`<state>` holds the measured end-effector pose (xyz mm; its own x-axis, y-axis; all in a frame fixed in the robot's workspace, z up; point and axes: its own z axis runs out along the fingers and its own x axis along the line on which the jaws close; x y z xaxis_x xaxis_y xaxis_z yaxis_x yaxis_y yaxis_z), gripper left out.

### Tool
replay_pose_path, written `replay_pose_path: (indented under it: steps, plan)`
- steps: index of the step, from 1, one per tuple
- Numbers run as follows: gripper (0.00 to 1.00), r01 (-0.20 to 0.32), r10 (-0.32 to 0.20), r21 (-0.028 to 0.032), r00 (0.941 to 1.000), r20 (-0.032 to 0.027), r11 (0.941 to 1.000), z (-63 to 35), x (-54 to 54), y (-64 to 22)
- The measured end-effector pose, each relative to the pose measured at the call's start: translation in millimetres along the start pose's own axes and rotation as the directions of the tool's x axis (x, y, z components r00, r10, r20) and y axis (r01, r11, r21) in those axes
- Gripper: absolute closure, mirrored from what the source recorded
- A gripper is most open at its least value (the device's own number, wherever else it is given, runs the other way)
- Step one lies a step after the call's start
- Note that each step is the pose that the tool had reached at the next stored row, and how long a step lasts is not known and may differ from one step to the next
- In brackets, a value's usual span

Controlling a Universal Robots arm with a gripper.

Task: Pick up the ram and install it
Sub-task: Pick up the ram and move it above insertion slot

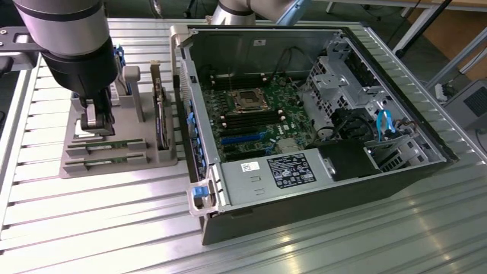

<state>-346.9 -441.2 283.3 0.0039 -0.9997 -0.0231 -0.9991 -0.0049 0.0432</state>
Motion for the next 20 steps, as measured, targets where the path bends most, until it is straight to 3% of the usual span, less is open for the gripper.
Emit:
replay_pose_path:
  steps: [20]
  plan:
    - [0.7,0.0,0.0,0.0001,1.0,0.0,1.0,10.1,2.9,3.4]
